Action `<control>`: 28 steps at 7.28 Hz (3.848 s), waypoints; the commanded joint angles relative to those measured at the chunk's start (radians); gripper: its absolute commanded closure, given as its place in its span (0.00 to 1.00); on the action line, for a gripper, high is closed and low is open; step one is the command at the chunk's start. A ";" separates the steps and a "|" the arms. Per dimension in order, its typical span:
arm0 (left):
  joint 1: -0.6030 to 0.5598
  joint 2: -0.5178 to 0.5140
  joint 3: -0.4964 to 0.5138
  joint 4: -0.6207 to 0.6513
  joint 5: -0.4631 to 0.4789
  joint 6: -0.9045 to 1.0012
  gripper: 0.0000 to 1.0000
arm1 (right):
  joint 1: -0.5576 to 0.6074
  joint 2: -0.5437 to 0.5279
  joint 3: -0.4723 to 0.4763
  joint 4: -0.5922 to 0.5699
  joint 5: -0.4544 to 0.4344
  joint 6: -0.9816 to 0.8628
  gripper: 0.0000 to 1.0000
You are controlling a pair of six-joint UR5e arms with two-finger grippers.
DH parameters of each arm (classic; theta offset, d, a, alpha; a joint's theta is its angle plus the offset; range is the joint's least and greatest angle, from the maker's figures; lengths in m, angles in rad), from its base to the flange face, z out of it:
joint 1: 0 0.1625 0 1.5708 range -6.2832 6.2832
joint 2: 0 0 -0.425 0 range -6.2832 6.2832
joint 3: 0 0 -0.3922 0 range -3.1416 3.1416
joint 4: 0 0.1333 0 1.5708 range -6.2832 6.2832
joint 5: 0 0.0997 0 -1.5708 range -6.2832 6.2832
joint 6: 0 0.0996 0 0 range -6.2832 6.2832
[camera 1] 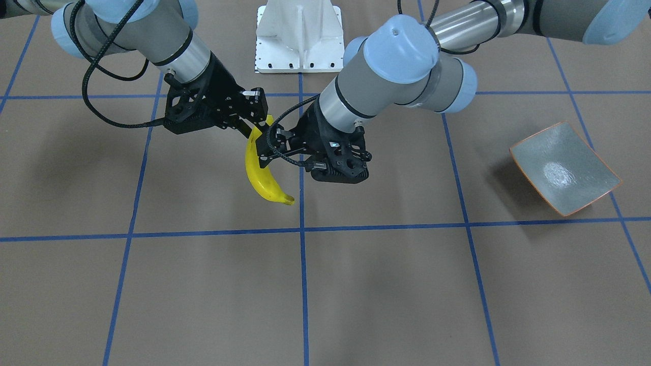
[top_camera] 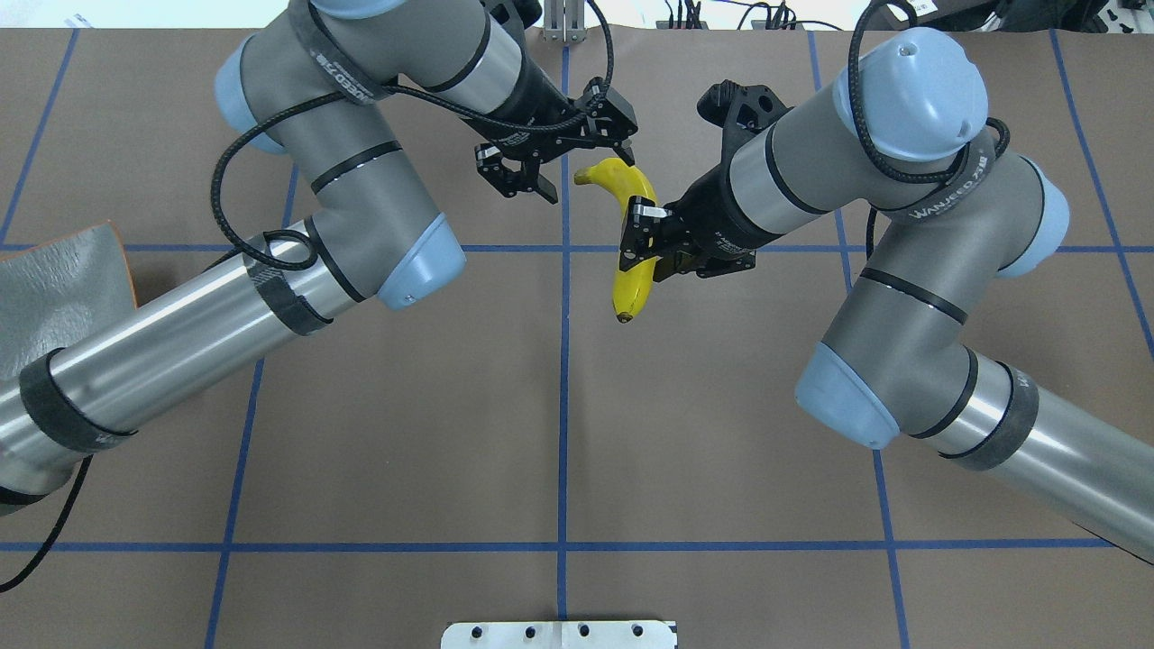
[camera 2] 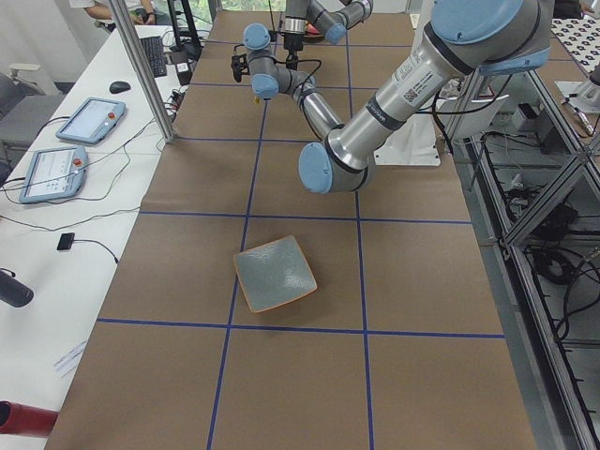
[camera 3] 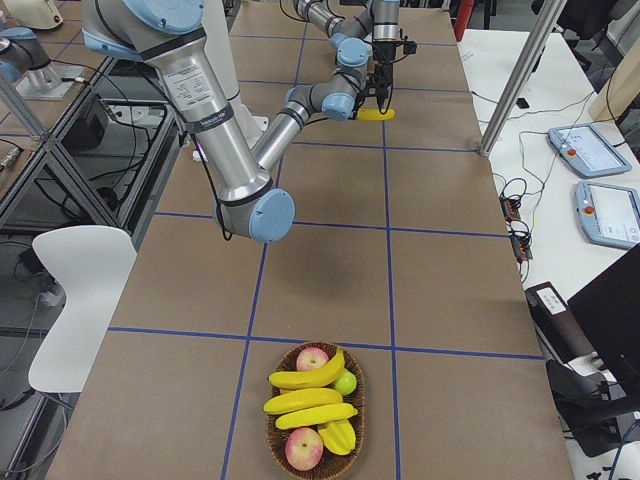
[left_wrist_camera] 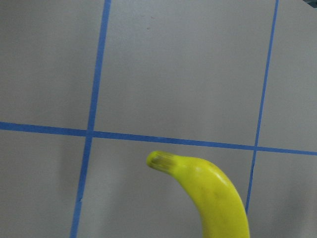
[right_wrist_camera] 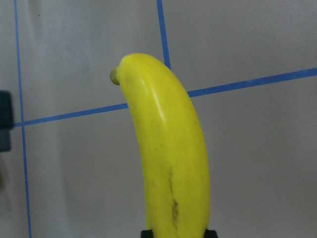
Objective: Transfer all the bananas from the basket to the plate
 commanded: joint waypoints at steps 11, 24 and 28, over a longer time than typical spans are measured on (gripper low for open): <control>0.064 -0.028 0.046 -0.066 0.065 -0.118 1.00 | 0.047 -0.028 0.027 0.055 0.026 0.027 0.00; -0.362 0.871 -0.242 0.218 0.200 1.006 1.00 | 0.242 -0.377 -0.036 0.287 0.061 -0.060 0.00; -0.307 0.883 -0.224 0.244 0.180 0.996 1.00 | 0.240 -0.372 -0.057 0.288 0.061 -0.060 0.00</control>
